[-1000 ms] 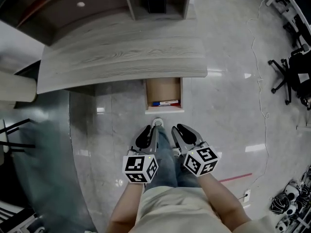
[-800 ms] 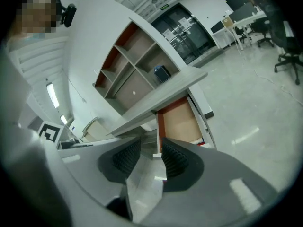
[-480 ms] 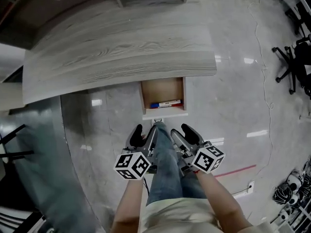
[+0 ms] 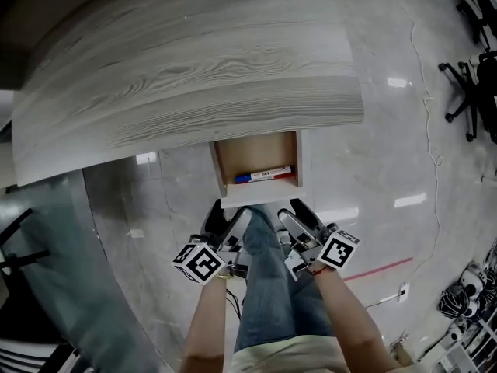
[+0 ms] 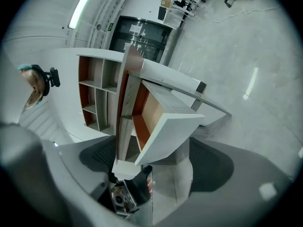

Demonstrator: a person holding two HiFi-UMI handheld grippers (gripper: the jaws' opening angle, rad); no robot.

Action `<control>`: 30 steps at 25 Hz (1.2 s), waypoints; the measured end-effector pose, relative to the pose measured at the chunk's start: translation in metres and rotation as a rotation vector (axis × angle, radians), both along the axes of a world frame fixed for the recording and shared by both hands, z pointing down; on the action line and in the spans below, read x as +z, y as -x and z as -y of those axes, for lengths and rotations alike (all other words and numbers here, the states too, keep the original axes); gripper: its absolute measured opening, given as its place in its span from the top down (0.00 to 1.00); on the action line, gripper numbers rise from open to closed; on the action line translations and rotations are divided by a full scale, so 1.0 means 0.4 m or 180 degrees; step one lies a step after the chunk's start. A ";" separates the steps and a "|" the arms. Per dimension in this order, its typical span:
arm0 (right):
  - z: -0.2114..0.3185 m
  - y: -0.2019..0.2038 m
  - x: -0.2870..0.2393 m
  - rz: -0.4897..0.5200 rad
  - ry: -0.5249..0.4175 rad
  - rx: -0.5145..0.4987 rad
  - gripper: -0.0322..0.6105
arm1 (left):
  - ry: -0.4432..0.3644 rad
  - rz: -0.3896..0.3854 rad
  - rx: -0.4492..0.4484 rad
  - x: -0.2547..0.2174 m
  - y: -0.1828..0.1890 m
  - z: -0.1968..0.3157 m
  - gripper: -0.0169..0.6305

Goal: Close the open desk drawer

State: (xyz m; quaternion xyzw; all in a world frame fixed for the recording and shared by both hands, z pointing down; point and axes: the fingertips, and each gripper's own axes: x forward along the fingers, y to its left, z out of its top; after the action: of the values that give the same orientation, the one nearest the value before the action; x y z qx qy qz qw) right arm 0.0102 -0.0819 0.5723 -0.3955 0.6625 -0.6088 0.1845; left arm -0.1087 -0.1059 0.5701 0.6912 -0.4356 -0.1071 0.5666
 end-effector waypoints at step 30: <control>0.089 0.018 0.135 0.0644 -0.0777 -0.0543 0.14 | -0.0465 -0.0745 0.0599 0.139 -0.058 0.044 0.05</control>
State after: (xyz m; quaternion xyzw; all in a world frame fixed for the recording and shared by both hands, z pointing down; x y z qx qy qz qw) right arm 0.0029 -0.1176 0.6262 -0.2492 0.7407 -0.5740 0.2445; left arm -0.0854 -0.1237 0.6259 0.7511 -0.2909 -0.1648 0.5692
